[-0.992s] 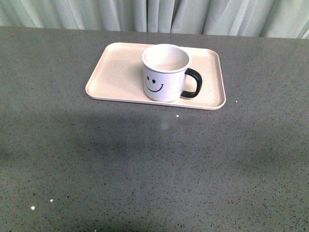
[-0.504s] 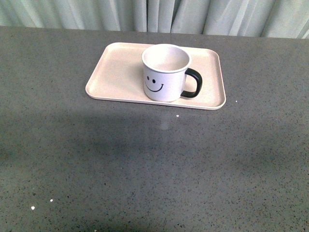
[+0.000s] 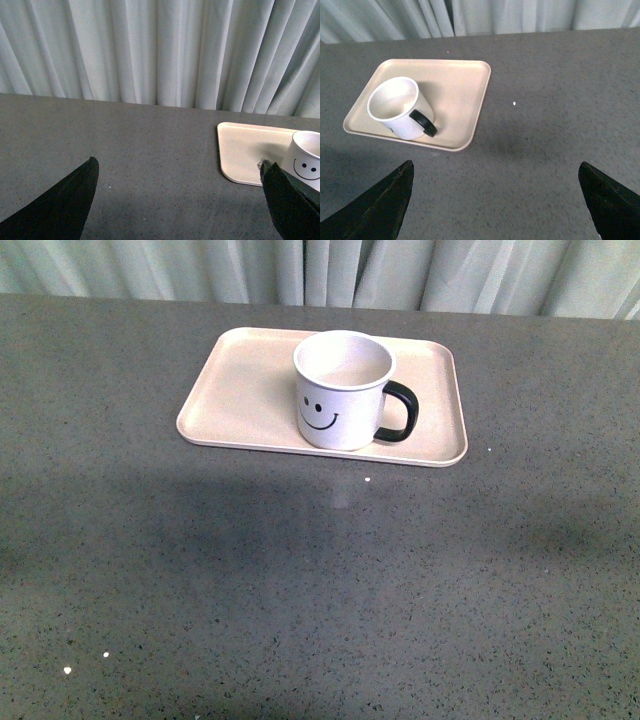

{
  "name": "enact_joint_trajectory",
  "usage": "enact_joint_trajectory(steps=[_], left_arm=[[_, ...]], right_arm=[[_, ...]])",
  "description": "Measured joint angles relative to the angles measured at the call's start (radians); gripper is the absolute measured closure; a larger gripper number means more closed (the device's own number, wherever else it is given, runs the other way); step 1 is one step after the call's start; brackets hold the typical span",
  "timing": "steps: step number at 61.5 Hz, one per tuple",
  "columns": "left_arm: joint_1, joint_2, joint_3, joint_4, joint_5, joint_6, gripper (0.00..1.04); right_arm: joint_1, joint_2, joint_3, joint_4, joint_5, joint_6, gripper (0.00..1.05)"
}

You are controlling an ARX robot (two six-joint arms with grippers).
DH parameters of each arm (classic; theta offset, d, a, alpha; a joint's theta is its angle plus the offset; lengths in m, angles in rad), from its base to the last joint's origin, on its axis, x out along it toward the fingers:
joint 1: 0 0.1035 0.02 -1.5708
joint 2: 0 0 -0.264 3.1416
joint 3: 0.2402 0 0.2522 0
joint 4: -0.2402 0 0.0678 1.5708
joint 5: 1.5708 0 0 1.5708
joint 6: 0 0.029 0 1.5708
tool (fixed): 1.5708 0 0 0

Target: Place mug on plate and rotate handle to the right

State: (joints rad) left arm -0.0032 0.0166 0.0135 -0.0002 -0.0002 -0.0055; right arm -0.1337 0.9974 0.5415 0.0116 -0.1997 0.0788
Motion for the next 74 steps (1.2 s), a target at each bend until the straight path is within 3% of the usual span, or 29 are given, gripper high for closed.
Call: enact_joint_trajectory(steps=[14, 31, 43, 65, 74], left_arm=[[0.000, 0.000, 0.000, 0.000, 0.000, 0.000, 0.09], [0.000, 0.000, 0.000, 0.000, 0.000, 0.000, 0.09], [0.000, 0.000, 0.000, 0.000, 0.000, 0.000, 0.09], [0.000, 0.000, 0.000, 0.000, 0.000, 0.000, 0.09], [0.000, 0.000, 0.000, 0.000, 0.000, 0.000, 0.09]], right_arm=[[0.174, 0.513, 0.340, 0.016, 0.008, 0.004, 0.09], [0.260, 0.964, 0.781, -0.122, 0.081, 0.035, 0.09], [0.295, 1.044, 0.888, -0.177, 0.084, 0.064, 0.09], [0.335, 1.114, 0.911, -0.197, 0.095, 0.069, 0.09], [0.349, 1.147, 0.943, -0.211, 0.101, 0.080, 0.20]])
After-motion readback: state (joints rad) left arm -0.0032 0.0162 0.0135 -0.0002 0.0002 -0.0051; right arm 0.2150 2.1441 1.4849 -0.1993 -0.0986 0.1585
